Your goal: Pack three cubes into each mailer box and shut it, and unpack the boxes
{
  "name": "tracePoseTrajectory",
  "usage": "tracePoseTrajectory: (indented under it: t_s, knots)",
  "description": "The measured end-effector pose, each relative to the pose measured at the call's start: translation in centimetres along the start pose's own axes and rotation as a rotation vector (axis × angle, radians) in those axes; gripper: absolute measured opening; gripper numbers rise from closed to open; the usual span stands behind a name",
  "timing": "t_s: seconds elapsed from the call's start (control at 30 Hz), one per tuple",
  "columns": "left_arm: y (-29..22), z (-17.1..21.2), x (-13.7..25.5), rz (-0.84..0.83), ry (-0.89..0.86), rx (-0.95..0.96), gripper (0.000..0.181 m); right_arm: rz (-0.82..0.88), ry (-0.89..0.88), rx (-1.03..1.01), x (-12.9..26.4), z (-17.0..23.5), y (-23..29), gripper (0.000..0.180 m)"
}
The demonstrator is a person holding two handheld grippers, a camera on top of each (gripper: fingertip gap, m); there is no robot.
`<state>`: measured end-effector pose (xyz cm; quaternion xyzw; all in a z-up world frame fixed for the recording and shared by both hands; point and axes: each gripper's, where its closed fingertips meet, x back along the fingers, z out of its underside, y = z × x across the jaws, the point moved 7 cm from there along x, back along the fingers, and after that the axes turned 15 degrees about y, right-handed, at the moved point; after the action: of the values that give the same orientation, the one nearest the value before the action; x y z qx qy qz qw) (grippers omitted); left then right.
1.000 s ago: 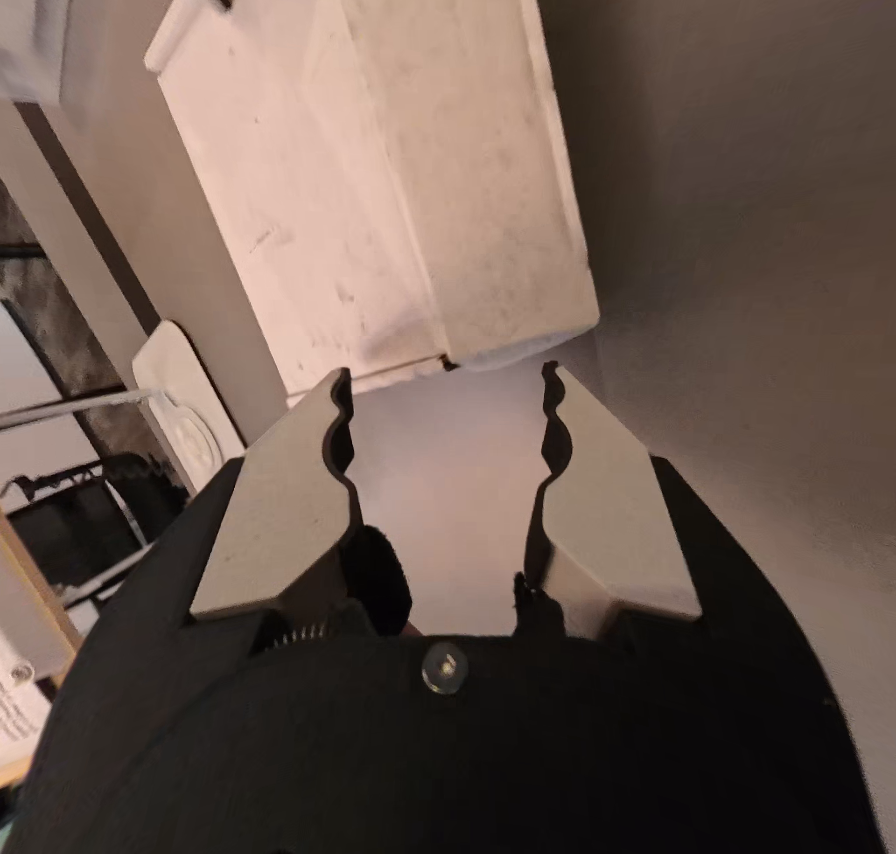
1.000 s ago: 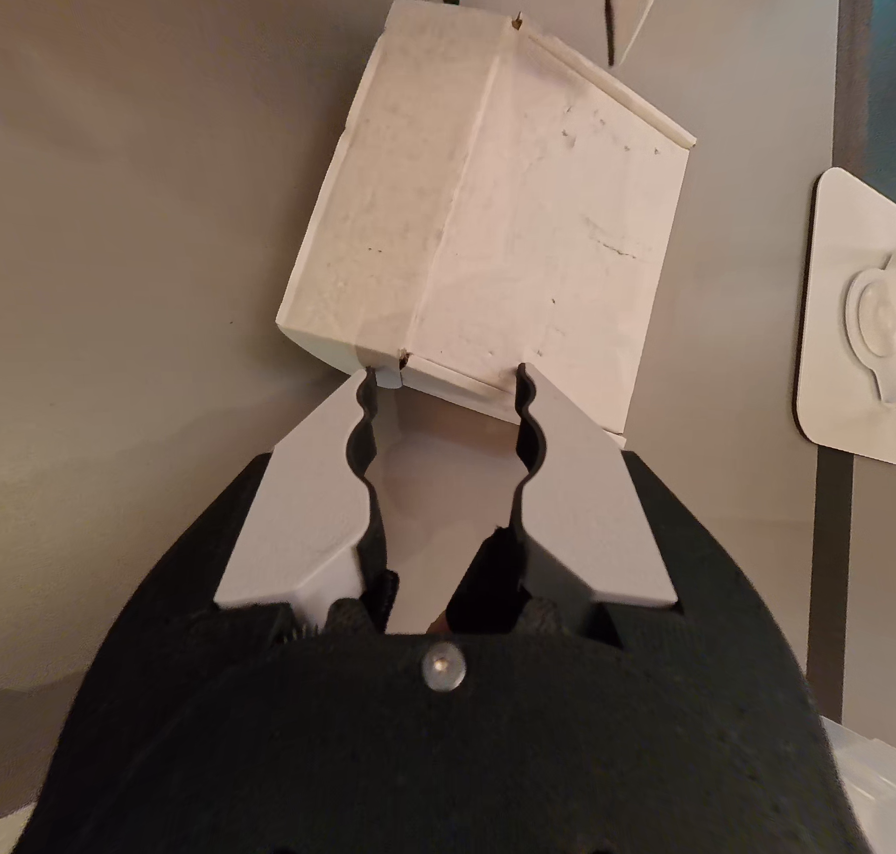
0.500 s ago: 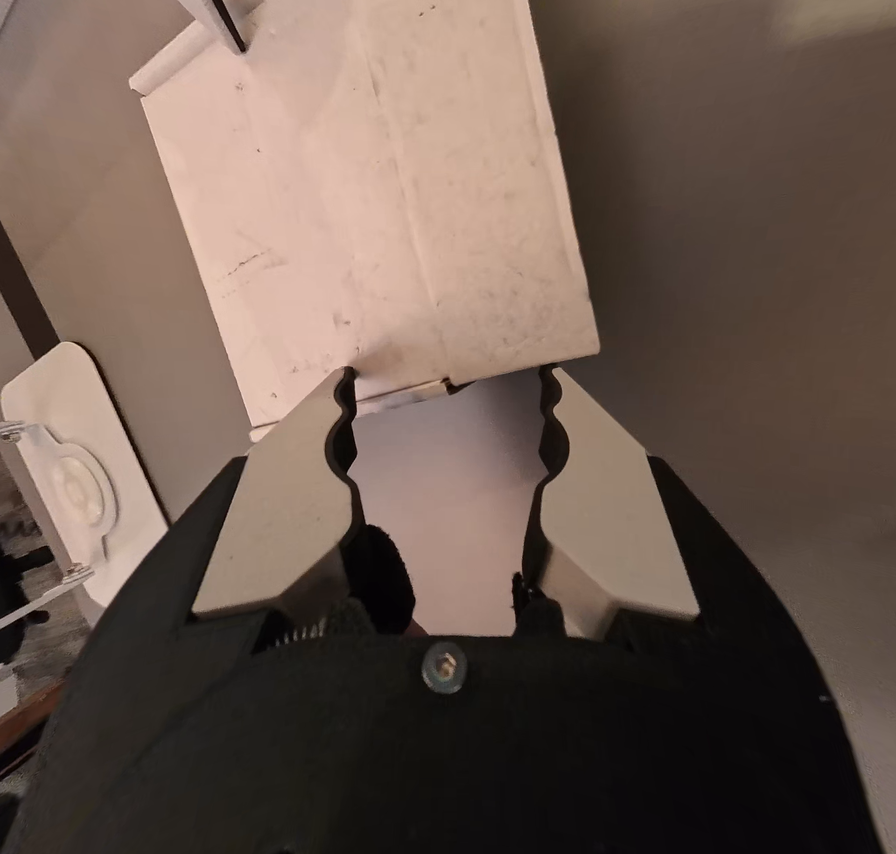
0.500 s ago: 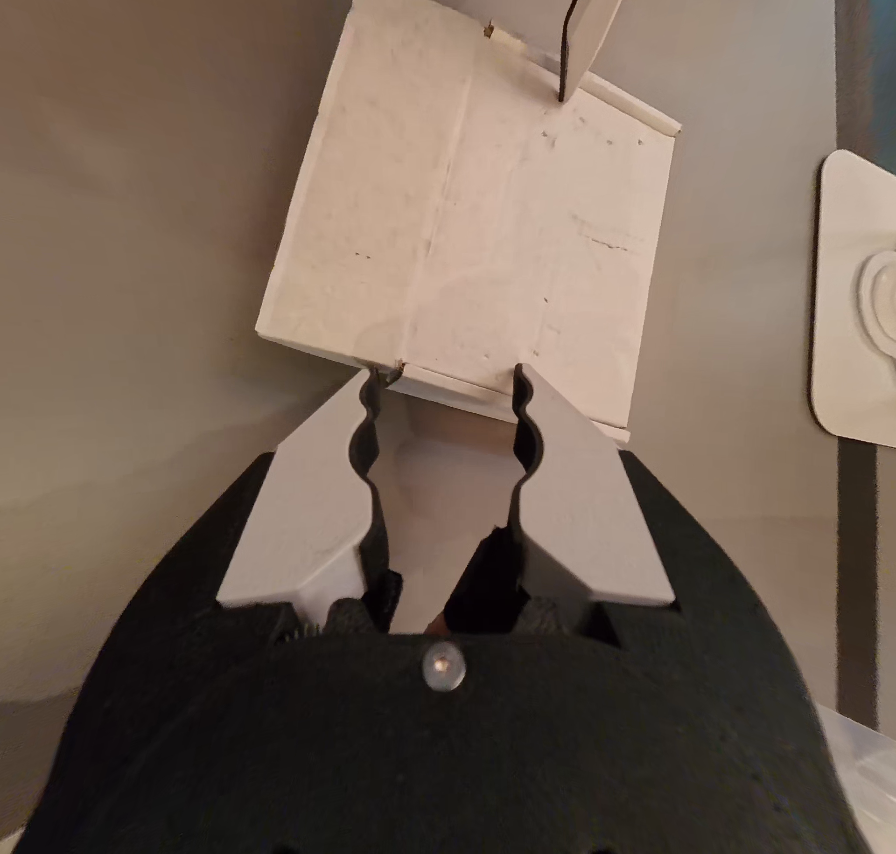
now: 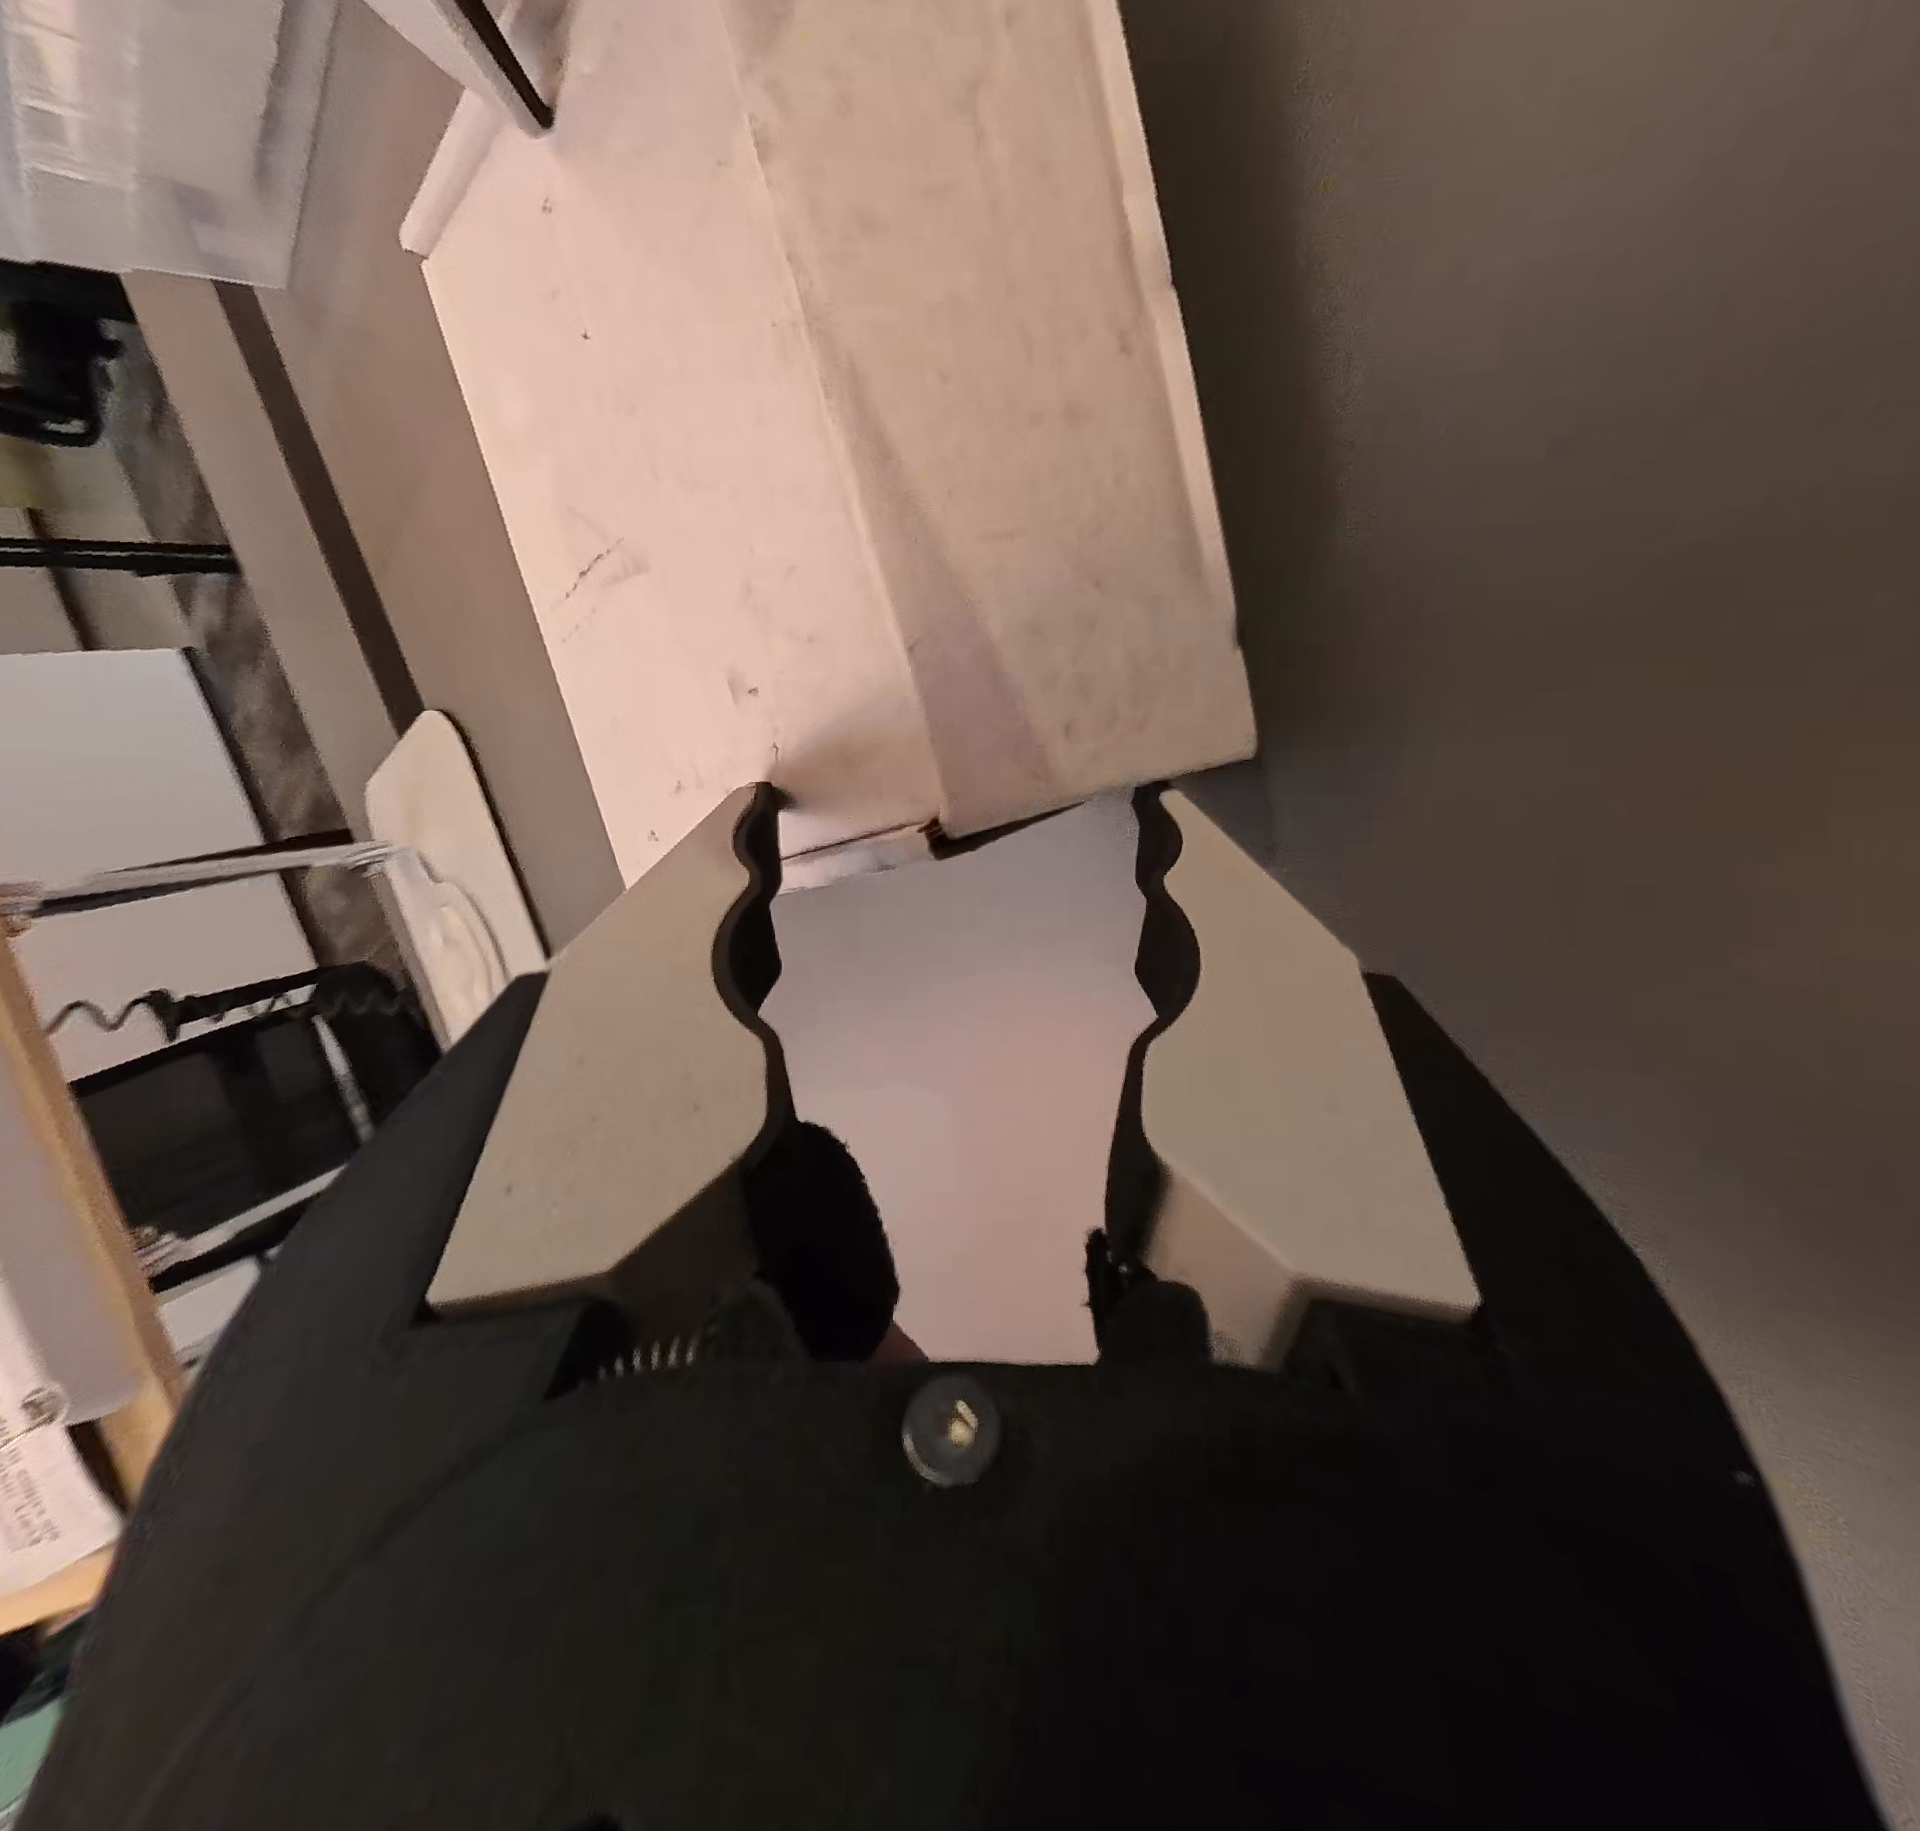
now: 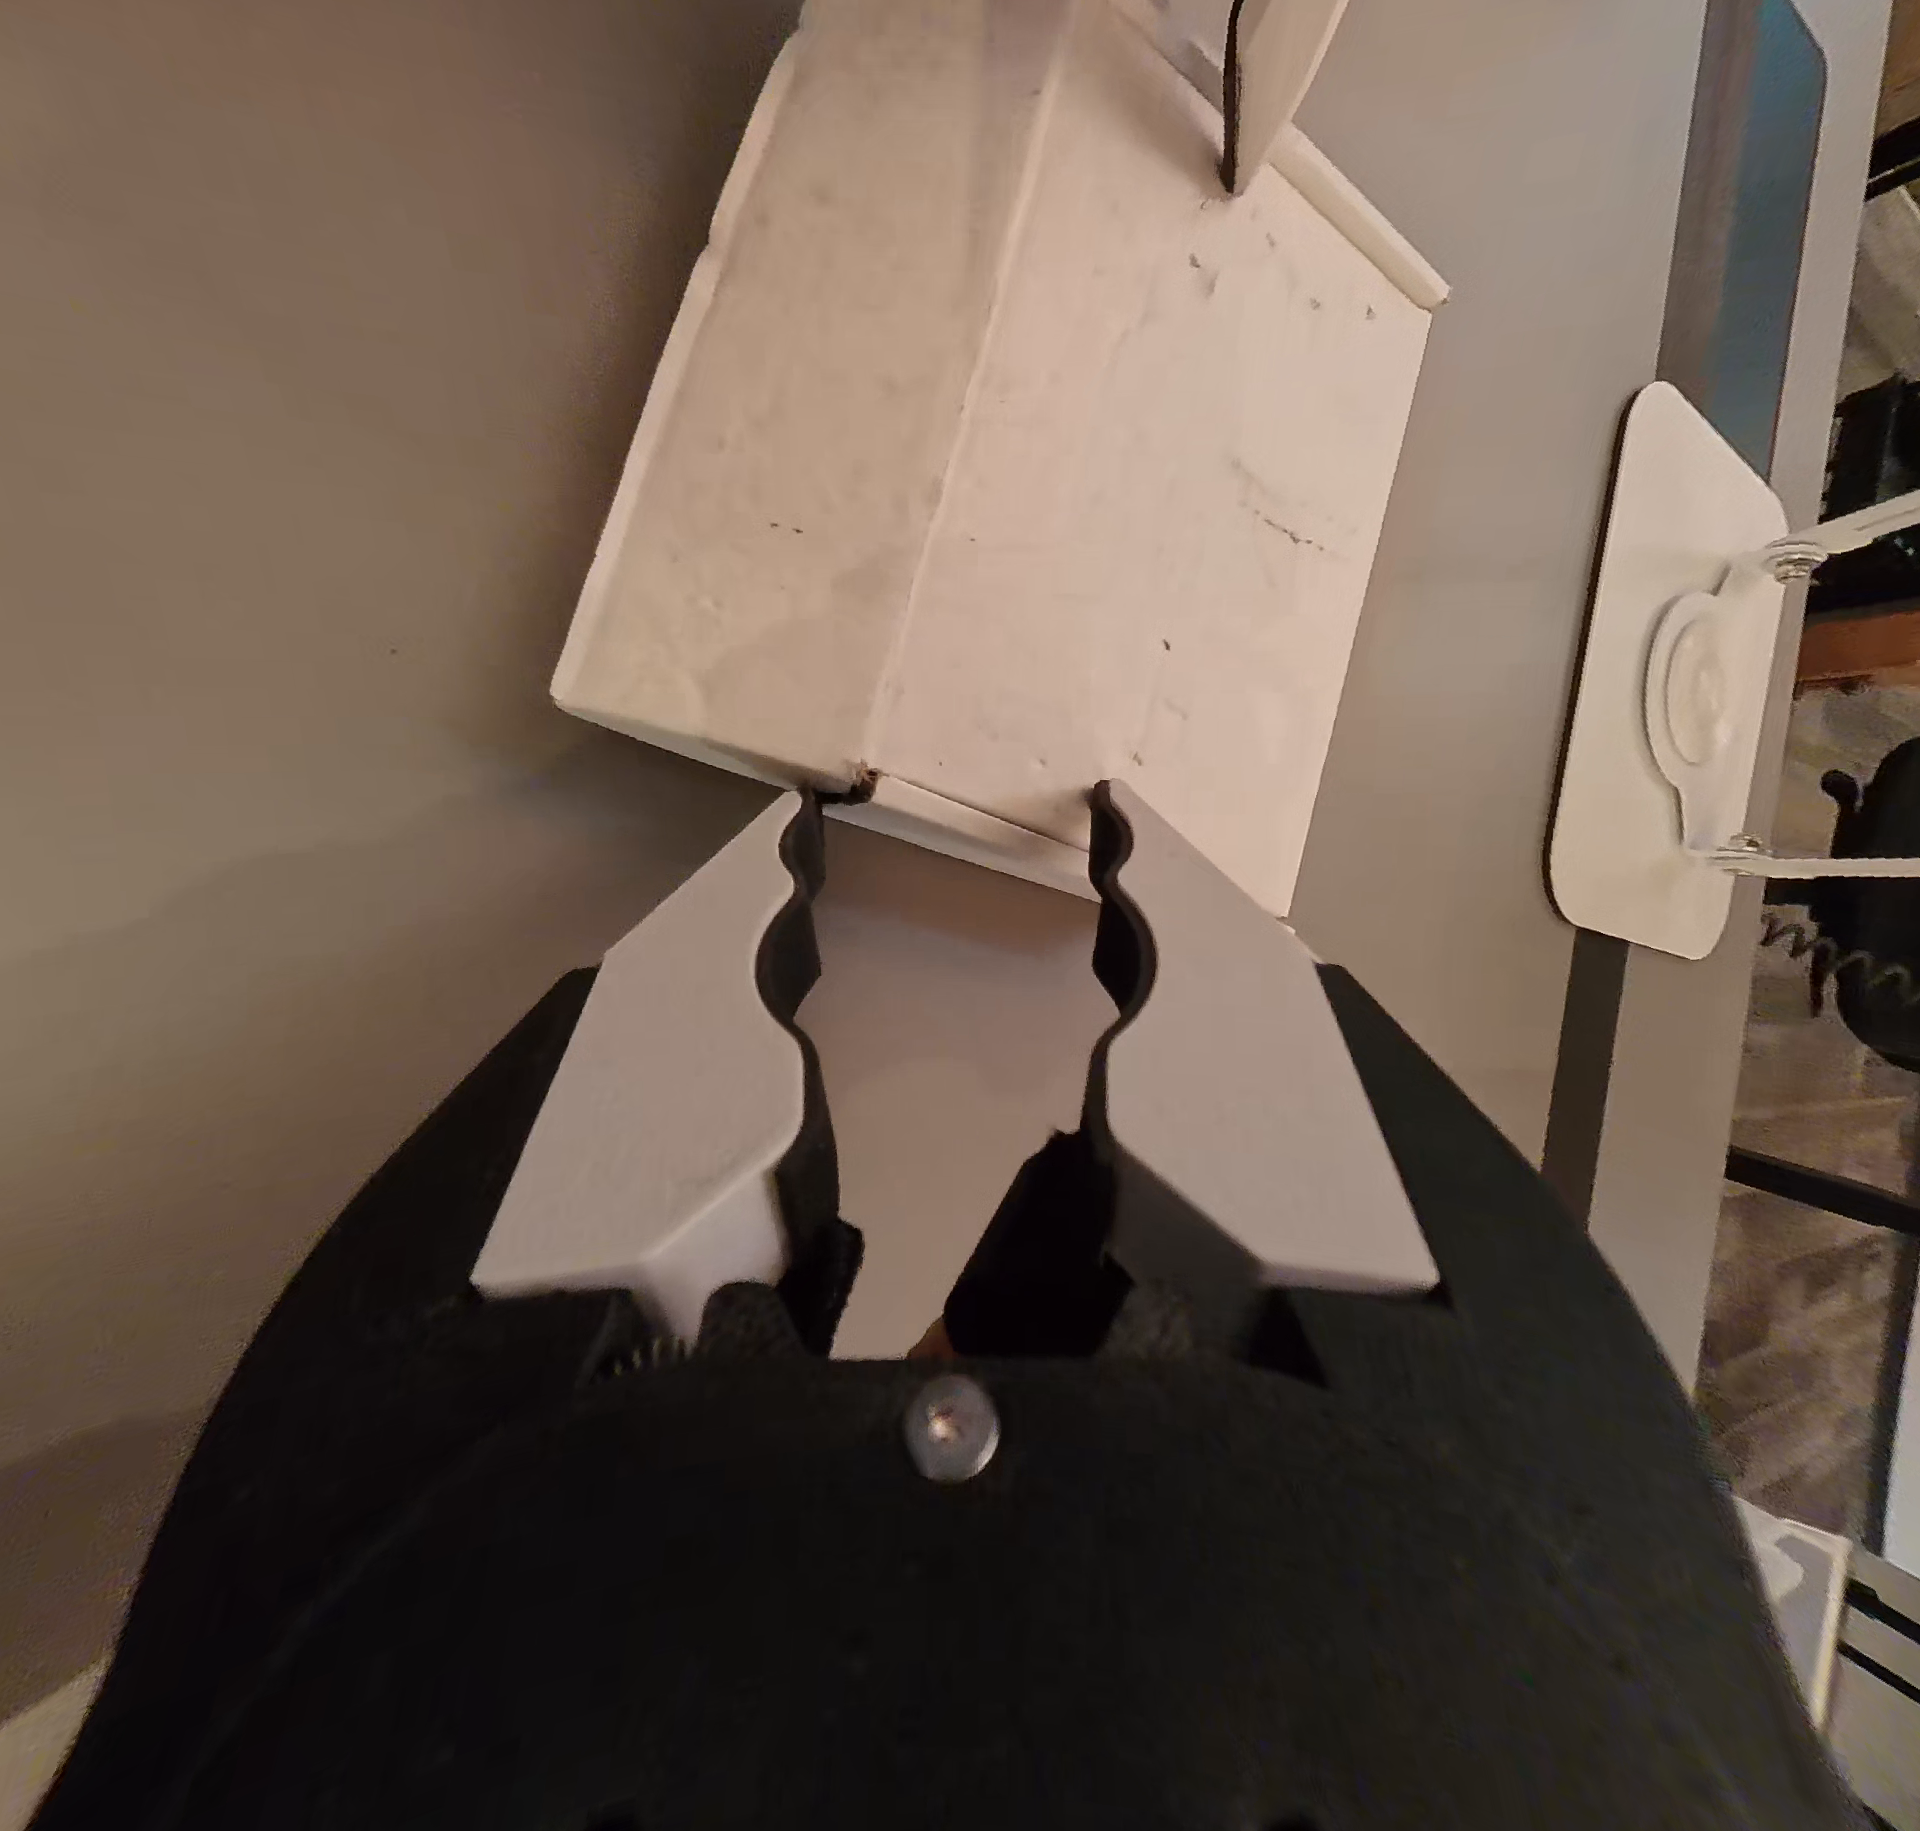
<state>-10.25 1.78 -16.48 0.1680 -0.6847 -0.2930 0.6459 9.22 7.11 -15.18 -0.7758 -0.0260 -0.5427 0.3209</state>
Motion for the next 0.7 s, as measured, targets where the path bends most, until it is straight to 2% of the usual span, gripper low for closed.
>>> tracePoseTrajectory:
  t_s: [0.1,0.2,0.27,0.43,0.7]
  knots:
    - [-0.08,-0.02,0.01,-0.01,0.006,-0.009,0.067,-0.028,-0.027,-0.02,-0.01,0.17,0.03,0.052]
    - [0.13,-0.02,0.17,0.045,-0.004,-0.002,0.07,-0.164,-0.104,-0.084,0.21,0.45,0.19,0.071]
    - [0.2,-0.02,0.18,0.06,-0.006,-0.011,0.071,-0.214,-0.14,-0.121,0.28,0.52,0.15,0.077]
    - [0.01,-0.1,0.18,0.081,-0.014,0.017,0.076,-0.167,-0.093,-0.141,0.23,0.16,0.17,0.072]
    - [-0.21,-0.21,-0.4,-0.073,0.057,-0.053,0.067,-0.131,-0.035,-0.152,0.18,-0.11,0.18,0.067]
